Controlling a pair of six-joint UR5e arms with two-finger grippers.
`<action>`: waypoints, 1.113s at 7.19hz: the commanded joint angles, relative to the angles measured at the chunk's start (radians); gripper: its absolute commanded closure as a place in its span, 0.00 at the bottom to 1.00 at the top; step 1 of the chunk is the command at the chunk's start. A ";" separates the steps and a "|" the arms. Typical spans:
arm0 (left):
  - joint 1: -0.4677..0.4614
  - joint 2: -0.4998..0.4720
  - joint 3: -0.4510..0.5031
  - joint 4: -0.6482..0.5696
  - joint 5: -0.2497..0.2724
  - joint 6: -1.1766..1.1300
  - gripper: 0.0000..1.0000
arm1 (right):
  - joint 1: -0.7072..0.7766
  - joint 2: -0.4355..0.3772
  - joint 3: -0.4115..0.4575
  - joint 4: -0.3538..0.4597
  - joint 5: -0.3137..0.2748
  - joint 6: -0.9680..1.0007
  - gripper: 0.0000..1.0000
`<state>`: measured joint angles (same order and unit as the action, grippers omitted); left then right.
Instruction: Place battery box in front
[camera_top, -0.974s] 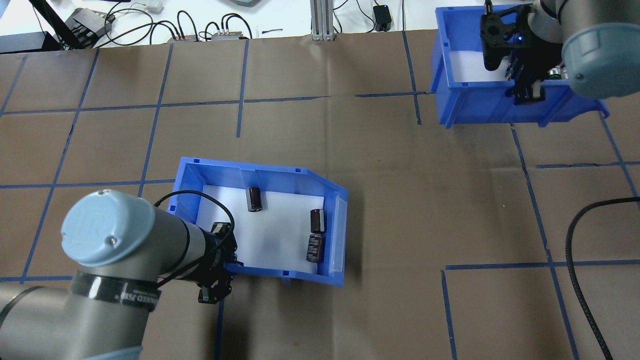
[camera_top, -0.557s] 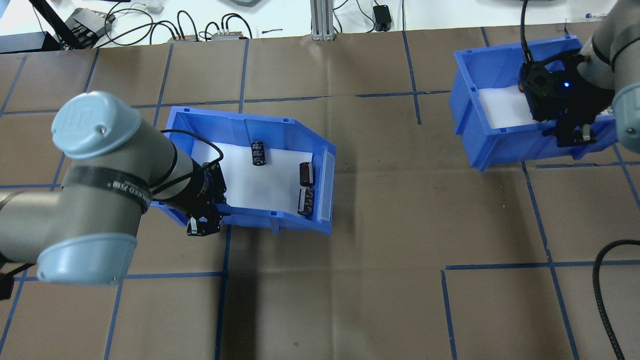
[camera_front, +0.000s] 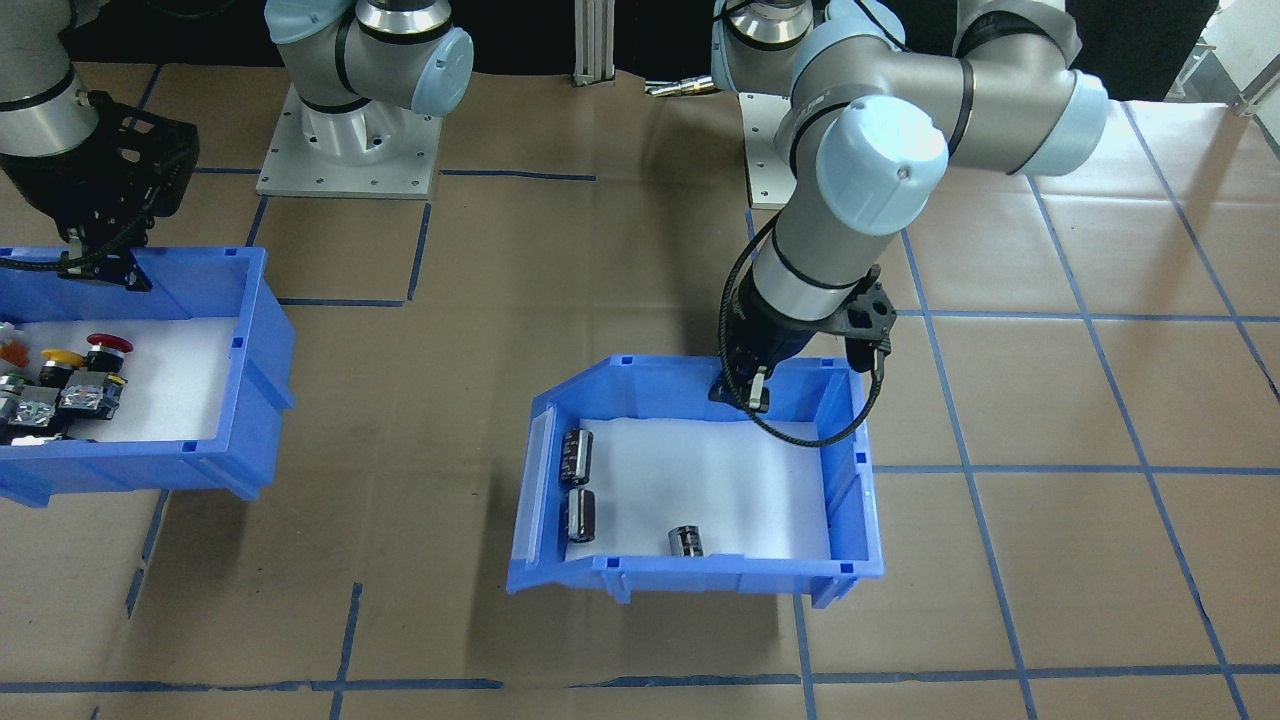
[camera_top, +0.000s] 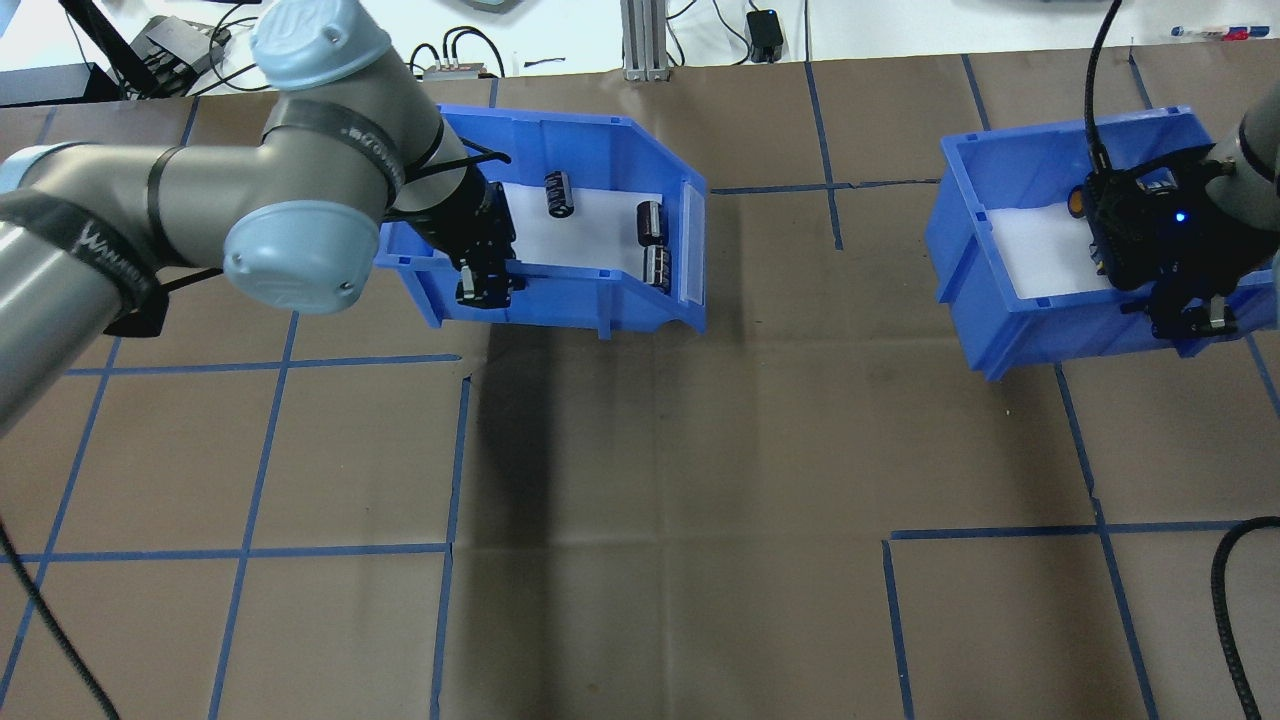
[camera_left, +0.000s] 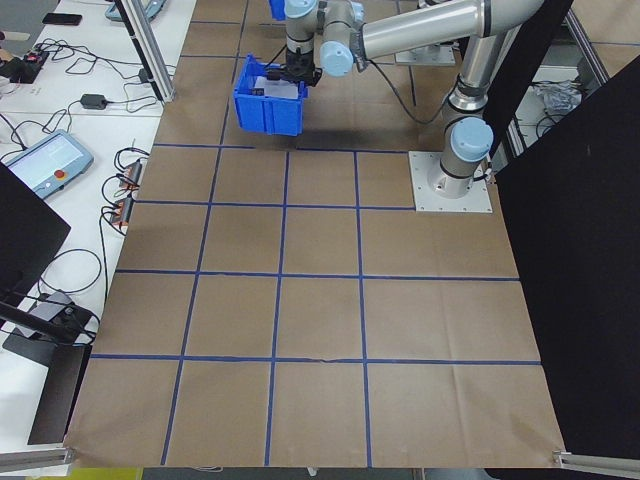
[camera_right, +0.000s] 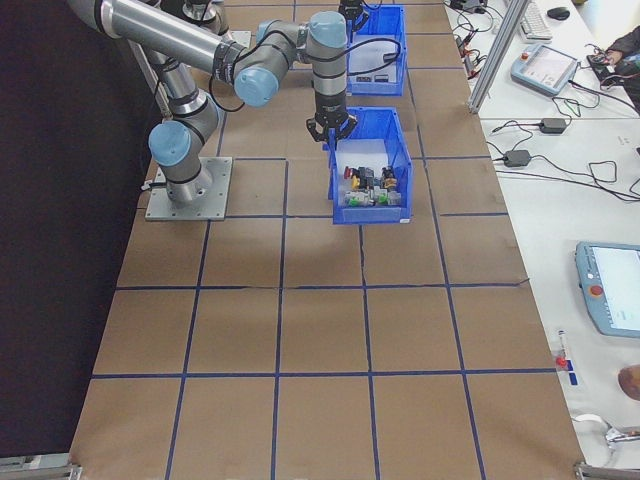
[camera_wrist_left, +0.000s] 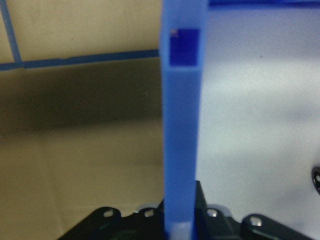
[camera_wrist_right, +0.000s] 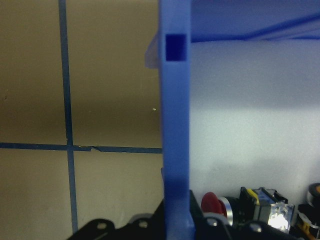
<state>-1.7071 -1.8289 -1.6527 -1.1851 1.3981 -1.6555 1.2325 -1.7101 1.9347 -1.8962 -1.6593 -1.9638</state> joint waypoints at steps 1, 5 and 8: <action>-0.078 -0.154 0.167 0.001 -0.010 -0.130 1.00 | -0.001 -0.018 0.033 0.000 0.012 0.006 0.97; -0.120 -0.285 0.289 0.034 -0.068 -0.228 1.00 | -0.001 -0.054 0.090 -0.017 0.038 0.005 0.97; -0.146 -0.306 0.289 0.082 -0.062 -0.167 0.76 | -0.001 -0.052 0.093 -0.017 0.076 0.005 0.97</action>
<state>-1.8477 -2.1319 -1.3653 -1.1128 1.3316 -1.8616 1.2318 -1.7630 2.0264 -1.9133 -1.5931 -1.9589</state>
